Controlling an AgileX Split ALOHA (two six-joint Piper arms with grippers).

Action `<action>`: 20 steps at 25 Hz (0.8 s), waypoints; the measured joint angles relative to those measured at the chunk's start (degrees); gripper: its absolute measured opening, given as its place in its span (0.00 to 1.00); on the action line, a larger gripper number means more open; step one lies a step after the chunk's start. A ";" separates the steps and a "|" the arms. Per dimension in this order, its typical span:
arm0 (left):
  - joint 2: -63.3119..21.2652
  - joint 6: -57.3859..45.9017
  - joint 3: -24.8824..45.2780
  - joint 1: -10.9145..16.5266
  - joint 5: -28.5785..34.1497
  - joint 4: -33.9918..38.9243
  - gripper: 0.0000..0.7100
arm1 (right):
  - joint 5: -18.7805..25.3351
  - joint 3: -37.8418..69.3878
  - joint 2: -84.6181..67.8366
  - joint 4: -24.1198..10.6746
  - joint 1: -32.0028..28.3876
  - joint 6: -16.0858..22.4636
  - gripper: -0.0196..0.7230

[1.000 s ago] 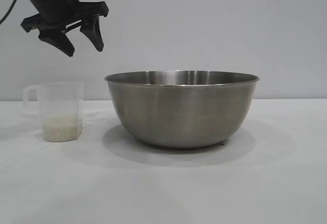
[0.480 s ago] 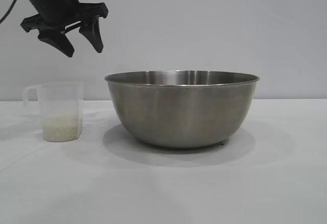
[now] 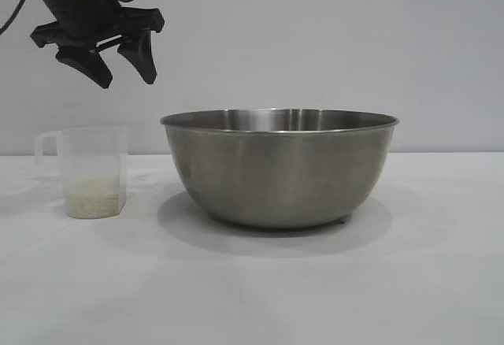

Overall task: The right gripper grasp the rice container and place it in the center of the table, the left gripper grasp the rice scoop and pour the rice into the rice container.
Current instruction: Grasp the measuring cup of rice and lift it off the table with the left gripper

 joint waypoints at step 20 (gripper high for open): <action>-8.34 0.00 0.00 0.00 12.09 6.11 0.59 | 0.00 0.00 0.00 0.00 -3.10 -0.08 0.71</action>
